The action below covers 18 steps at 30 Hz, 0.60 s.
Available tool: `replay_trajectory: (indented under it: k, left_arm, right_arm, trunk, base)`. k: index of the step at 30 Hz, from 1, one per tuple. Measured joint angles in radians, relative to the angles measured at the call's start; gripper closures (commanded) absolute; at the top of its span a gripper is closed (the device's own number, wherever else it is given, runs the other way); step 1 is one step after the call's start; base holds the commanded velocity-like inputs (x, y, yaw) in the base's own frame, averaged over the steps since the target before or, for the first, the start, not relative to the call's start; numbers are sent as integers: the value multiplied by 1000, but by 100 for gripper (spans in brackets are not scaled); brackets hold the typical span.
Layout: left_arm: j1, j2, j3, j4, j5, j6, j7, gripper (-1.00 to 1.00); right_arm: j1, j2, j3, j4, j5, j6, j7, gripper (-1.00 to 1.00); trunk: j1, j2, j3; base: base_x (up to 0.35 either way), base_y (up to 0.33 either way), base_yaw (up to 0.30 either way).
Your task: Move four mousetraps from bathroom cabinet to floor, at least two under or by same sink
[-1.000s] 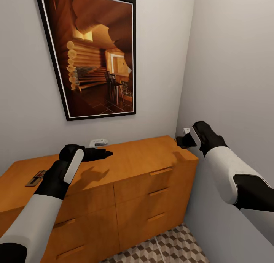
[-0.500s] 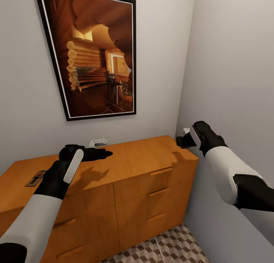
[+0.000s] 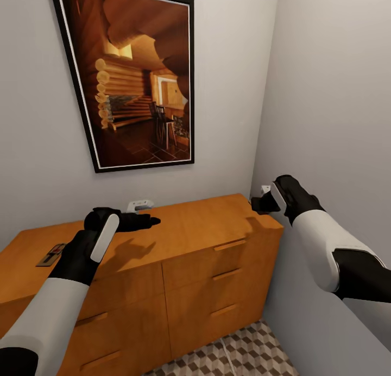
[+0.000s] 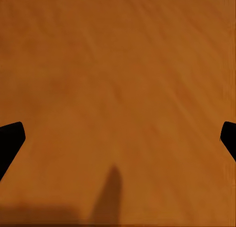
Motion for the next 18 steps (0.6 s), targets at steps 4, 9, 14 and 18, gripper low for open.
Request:
replay_trajectory:
  k: [4,9,14,18]
  left_arm:
    - [0,6,-6,20,6,-4,-5,-100]
    - [1,34,-34,48,35,-5,-31,-100]
    - [0,40,-6,31,22,-5,-14,-100]
    - [0,17,7,9,15,-3,7,-100]
  right_arm:
    - [0,1,6,20,6,-6,-3,100]
    - [0,2,8,48,11,-34,-3,100]
    - [0,0,5,33,13,-29,-1,100]
    - [0,-4,4,17,14,-7,1,100]
  trunk:
    - [0,0,0]
    - [0,0,0]
    - [0,0,0]
    - [0,0,0]
  base:
    - [0,0,0]
    - [0,0,0]
    - [0,0,0]
    - [0,0,0]
